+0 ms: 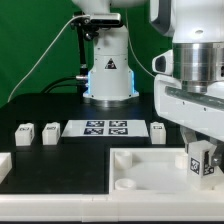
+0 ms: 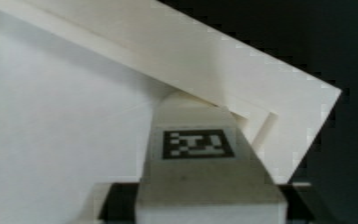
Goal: Assemble one leg
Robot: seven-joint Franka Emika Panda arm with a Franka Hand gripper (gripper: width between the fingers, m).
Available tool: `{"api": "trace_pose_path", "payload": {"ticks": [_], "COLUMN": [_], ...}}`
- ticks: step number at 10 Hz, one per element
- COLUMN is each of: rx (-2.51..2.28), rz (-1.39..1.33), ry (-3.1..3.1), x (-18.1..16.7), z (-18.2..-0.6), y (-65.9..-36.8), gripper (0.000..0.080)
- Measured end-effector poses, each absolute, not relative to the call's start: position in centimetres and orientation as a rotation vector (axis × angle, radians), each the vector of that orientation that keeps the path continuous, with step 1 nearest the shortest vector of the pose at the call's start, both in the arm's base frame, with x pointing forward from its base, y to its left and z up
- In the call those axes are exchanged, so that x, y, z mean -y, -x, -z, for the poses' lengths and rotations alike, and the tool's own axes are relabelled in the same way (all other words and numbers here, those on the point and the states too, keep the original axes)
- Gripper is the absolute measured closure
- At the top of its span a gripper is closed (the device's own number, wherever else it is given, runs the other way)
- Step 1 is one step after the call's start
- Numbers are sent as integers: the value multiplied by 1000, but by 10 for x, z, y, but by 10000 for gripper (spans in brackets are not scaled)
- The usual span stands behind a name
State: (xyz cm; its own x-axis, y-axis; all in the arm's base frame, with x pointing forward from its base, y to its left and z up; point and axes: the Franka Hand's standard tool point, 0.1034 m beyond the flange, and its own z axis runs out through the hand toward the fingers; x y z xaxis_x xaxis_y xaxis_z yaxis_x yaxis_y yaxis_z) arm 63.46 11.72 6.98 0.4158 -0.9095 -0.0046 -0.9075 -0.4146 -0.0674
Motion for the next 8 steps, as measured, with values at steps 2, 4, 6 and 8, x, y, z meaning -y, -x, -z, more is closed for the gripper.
{"api": "trace_pose_path", "payload": {"ticks": [2,4,6,8], "rx": [-1573,-1307,-945,-522], "rz": [53,61,70,69], "ry": [2652,2802,2952,3069], "x": [-117,-115,-115,-115], "z": [-70,-70,-71,-70], "y": [-634,-635,-637,-637], "gripper": [268,178,155,151]}}
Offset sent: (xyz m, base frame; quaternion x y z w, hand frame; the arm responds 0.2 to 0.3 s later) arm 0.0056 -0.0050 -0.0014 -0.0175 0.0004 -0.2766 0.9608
